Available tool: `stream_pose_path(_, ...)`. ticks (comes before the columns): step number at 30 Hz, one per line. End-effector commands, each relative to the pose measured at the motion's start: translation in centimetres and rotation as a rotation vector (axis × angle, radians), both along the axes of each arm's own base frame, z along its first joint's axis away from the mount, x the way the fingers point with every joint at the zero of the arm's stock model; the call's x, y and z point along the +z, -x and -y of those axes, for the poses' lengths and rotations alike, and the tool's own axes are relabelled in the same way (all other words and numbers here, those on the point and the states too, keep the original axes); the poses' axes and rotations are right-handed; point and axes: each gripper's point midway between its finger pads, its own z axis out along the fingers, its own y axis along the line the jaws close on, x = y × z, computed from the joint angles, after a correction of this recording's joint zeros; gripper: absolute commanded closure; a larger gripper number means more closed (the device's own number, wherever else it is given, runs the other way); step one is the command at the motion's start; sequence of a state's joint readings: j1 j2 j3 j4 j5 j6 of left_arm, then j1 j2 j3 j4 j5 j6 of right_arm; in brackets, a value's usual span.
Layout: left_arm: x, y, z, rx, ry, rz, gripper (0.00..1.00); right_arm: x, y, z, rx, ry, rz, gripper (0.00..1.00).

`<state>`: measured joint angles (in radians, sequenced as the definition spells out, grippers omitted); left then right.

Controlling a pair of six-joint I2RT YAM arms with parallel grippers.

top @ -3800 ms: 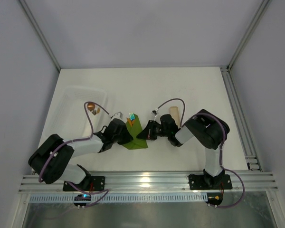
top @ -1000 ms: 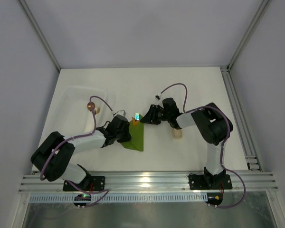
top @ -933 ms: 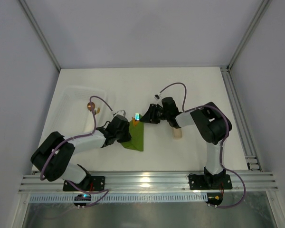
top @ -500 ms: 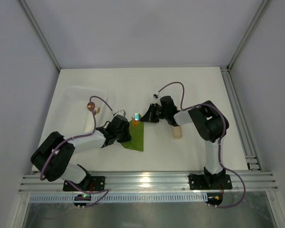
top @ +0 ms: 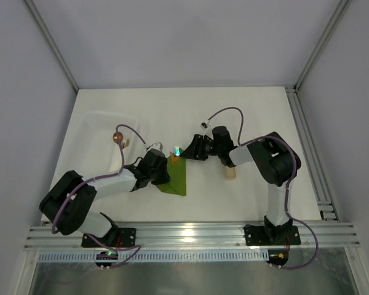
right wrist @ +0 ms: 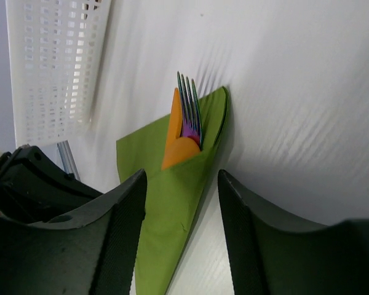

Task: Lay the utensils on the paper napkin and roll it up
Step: Roll the napkin at the center of the board.

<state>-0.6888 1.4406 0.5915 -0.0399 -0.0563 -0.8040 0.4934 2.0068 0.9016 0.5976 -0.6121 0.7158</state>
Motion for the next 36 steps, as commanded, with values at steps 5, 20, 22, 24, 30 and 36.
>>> stream_pose_path(5,-1.6,1.7,-1.3,-0.012,-0.05,-0.065,1.0,-2.8,4.6,0.9,0.024,0.06,-0.078,0.52)
stream_pose_path(20,-1.8,1.7,-1.3,-0.007,-0.053,-0.065,1.0,-4.1,7.1,0.5,0.003,0.075,-0.112,0.75)
stream_pose_path(22,-1.9,1.8,-1.4,-0.007,-0.051,-0.067,1.0,-4.0,6.9,0.4,0.0,0.071,-0.111,0.79)
stream_pose_path(24,-1.9,1.8,-1.5,-0.005,-0.054,-0.066,1.0,-3.9,6.5,0.5,-0.017,0.075,-0.105,0.88)
stream_pose_path(30,-1.7,1.8,-1.5,-0.005,-0.052,-0.064,1.0,-3.7,6.3,0.4,-0.023,0.079,-0.099,0.96)
stream_pose_path(36,-1.6,1.7,-1.3,-0.007,-0.047,-0.062,1.0,-3.6,8.1,0.7,0.008,0.065,-0.107,0.6)
